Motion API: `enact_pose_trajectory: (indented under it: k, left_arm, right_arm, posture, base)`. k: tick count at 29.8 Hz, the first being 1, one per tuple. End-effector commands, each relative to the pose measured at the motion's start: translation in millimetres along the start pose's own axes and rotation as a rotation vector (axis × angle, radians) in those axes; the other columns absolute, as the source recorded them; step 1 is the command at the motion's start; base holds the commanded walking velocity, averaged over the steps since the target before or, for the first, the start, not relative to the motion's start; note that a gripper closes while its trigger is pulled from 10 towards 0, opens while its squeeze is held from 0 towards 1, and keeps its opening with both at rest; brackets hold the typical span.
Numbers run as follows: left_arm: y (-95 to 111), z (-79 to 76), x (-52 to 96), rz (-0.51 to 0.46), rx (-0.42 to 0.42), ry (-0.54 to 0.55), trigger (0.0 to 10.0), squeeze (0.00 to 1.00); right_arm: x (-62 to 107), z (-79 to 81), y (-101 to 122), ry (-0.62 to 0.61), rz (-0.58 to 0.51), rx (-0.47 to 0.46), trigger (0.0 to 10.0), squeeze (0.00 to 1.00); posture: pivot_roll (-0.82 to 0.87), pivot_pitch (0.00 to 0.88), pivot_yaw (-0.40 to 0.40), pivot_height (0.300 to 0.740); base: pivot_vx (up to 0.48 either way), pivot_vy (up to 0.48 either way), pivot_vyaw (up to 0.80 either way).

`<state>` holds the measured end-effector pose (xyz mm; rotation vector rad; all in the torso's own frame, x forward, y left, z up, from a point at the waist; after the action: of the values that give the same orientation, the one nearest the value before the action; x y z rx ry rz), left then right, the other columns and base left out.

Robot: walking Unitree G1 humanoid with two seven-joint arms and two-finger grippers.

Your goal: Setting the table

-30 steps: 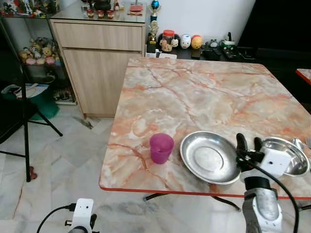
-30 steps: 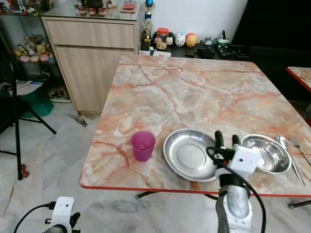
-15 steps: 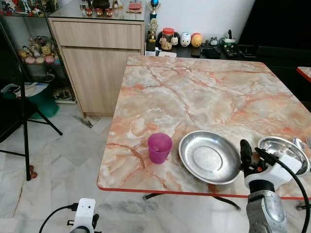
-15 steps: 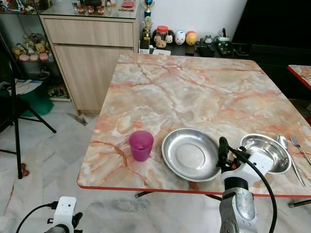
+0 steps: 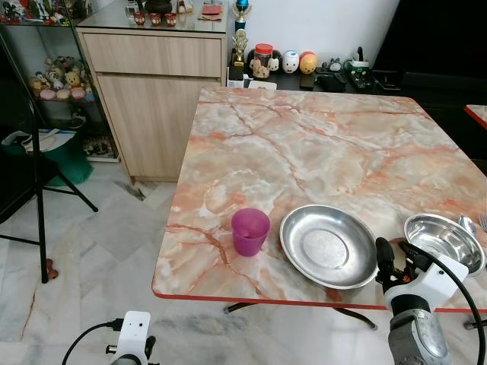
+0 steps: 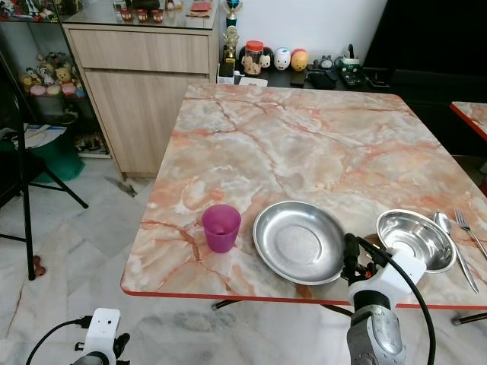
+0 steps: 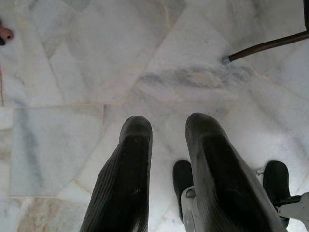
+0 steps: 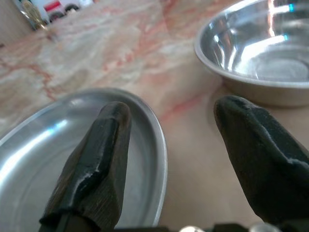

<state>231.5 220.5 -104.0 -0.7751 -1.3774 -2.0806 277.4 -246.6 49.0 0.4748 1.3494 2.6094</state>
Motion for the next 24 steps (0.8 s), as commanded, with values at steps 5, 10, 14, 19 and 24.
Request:
enact_pose_trajectory:
  k: [5,10,14,19,24]
  left_arm:
    - [-0.4,-2.4,-0.3,0.01,-0.008,-0.002,10.0,0.0]
    - [-0.9,-2.4,-0.2,0.01,-0.007,-0.001,10.0,0.0]
    - [-1.4,-3.2,-0.1,0.013,-0.011,-0.004,10.0,0.0]
    - [-2.6,-3.2,0.3,0.014,-0.017,-0.007,10.0,0.0]
    - [-3.1,-4.1,0.5,0.015,-0.021,-0.012,10.0,0.0]
  right_arm:
    - [-3.0,-5.0,3.2,-0.021,-0.006,-0.02,10.0,0.0]
    - [-7.4,1.8,-2.8,0.0,0.022,-0.075,10.0,0.0]
    - [-10.5,7.4,-8.4,0.023,0.044,-0.11,10.0,0.0]
    - [-11.4,9.5,-14.3,0.03,0.067,-0.134,10.0,0.0]
    - [-11.7,10.5,-15.6,0.036,0.07,-0.139,10.0,0.0]
  posture:
    - [0.03,0.0,-0.071,0.724]
    - [0.03,0.0,-0.072,0.724]
    - [0.03,0.0,-0.074,0.724]
    - [0.04,0.0,-0.069,0.724]
    - [0.04,0.0,-0.07,0.724]
  base:
    - [0.0,0.0,0.0]
    - [0.0,0.0,0.0]
    - [0.0,0.0,0.0]
    - [0.0,0.0,0.0]
    - [0.0,0.0,0.0]
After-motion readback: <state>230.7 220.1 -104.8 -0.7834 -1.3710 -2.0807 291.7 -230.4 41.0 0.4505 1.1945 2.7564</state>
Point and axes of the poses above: a point about 5 cm out from each wrist's last joint towards the gripper, its own x axis pointing back from the gripper into the wrist, its own y axis along the axis of the wrist's last joint, z = x × y, the point moved 5 cm from there along -x, pointing out of the wrist towards the gripper, and after that the axes turned 14 degrees about -x, right-handed, at the moved point
